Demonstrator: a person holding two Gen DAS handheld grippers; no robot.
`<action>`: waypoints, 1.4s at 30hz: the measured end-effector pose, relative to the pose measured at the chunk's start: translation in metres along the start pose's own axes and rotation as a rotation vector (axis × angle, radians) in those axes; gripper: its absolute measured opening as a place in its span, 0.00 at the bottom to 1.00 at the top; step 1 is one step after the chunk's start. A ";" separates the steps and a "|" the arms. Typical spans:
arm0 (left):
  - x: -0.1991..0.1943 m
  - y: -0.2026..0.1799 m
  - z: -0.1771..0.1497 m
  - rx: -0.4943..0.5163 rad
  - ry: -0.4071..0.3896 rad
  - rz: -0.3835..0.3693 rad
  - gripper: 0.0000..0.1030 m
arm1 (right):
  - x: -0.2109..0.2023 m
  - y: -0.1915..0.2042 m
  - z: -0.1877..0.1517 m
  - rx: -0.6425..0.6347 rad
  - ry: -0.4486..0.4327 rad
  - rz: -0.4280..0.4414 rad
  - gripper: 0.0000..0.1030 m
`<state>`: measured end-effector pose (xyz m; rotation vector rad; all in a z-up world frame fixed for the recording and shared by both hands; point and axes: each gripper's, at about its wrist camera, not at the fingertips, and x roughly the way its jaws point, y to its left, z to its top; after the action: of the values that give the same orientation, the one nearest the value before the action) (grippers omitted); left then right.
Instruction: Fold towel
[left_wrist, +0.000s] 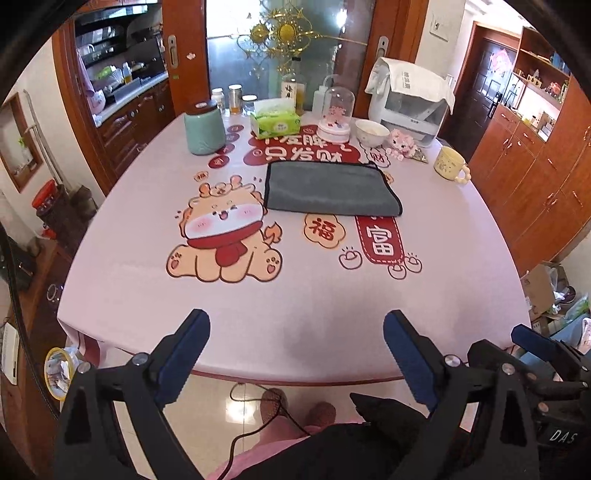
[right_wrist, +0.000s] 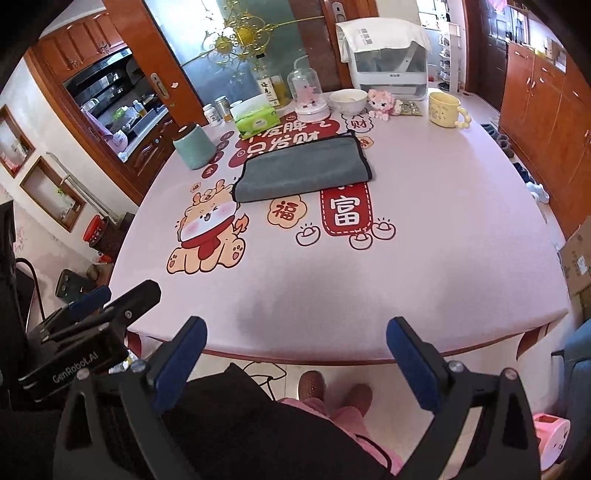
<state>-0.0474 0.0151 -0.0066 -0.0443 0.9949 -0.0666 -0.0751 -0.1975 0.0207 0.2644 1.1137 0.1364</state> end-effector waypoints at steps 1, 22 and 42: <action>0.000 -0.001 0.001 0.005 -0.005 0.009 0.92 | 0.000 0.000 0.000 -0.004 -0.002 0.000 0.95; -0.007 -0.013 0.011 0.030 -0.070 0.086 0.92 | -0.003 0.000 0.007 -0.013 -0.025 -0.038 0.95; -0.010 -0.016 0.017 0.034 -0.090 0.103 0.92 | 0.003 -0.002 0.015 -0.025 -0.035 -0.052 0.95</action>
<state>-0.0385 0.0003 0.0120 0.0348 0.9048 0.0133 -0.0606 -0.2011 0.0239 0.2143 1.0823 0.0987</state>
